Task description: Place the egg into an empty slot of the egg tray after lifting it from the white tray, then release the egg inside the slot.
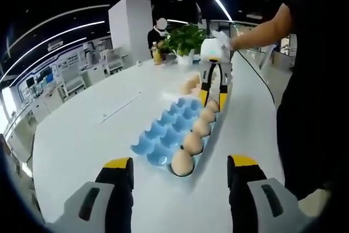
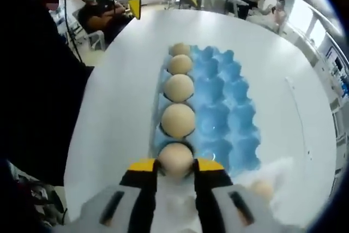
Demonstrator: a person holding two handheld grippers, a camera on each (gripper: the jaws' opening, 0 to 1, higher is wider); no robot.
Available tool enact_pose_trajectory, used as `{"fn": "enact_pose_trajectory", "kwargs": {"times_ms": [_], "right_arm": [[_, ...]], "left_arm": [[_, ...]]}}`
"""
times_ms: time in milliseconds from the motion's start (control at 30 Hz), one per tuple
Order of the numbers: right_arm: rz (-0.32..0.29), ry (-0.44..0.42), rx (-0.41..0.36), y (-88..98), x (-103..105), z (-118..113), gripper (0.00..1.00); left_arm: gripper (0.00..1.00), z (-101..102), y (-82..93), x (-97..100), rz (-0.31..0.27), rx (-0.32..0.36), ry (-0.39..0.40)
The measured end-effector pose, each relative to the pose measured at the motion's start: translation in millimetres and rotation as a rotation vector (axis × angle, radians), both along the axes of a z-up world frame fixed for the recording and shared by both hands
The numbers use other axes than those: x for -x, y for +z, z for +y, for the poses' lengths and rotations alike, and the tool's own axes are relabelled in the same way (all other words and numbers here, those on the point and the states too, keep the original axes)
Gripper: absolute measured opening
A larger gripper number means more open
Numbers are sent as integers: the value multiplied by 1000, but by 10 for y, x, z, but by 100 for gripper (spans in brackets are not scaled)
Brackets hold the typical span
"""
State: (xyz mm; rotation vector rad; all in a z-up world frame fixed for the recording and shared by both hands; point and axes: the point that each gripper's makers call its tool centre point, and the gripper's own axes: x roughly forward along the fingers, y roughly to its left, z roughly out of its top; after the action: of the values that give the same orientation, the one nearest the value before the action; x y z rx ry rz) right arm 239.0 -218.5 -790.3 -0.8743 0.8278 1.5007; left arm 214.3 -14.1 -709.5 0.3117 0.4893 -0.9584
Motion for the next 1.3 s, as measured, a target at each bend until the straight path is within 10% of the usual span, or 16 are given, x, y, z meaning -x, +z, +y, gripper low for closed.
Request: {"fn": "enact_pose_trajectory", "kwargs": {"times_ms": [167,467,1133,1300], "right_arm": [[-6,-90,-95,250,-102,-47,27],[-125,-252,-22,266,-586,-609,27],[-145,-110,152,-37,-651,-538,25],[-56,-40,241,-103,-666,-511,27]], "left_arm": [[71,15,14,-6,-5,-1,0],[71,26,2,-4,-1,-2,3],[70,84,0,-5,4,4,25],[69,72,-11,-31,6,5,24]]}}
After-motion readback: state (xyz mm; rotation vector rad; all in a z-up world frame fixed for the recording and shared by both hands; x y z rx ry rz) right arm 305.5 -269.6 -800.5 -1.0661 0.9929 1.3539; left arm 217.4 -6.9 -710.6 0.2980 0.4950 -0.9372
